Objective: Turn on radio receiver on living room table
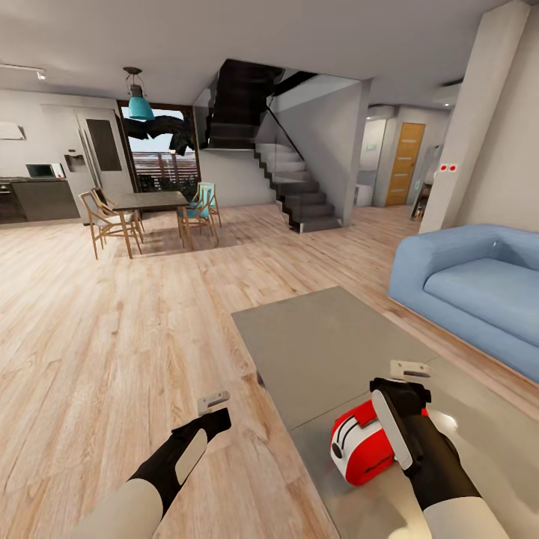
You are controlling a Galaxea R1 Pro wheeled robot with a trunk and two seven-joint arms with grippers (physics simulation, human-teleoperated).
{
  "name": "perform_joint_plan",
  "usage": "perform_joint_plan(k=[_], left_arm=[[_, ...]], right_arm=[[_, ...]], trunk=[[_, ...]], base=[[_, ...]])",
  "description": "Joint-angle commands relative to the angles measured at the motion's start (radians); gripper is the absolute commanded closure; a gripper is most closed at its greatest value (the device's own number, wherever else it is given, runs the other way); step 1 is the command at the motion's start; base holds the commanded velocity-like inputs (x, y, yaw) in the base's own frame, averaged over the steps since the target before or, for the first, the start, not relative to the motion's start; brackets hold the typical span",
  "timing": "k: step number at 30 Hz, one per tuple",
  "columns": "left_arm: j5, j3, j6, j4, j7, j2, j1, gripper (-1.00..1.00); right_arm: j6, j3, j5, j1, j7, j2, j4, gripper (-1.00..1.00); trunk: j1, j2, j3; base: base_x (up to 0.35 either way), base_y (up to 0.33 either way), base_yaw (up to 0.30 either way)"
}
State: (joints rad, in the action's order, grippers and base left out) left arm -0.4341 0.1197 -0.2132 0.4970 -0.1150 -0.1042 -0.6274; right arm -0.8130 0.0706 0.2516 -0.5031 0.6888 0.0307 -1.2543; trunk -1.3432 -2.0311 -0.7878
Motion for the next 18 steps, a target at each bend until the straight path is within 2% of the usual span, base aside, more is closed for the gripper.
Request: perform_joint_plan(k=[1,18], left_arm=[[0.001,0.0,0.0,0.0,0.0,0.001,0.0,1.0],[0.002,0.0,0.0,0.0,0.0,0.001,0.0,1.0]], right_arm=[[0.0,0.0,0.0,0.0,0.0,0.0,0.0,-1.0],[0.0,0.001,-0.007,0.0,0.0,0.0,-0.004,-1.0]], trunk=[[0.0,0.0,0.0],[0.0,0.0,0.0]], base=[[0.0,0.0,0.0],[0.0,0.0,0.0]])
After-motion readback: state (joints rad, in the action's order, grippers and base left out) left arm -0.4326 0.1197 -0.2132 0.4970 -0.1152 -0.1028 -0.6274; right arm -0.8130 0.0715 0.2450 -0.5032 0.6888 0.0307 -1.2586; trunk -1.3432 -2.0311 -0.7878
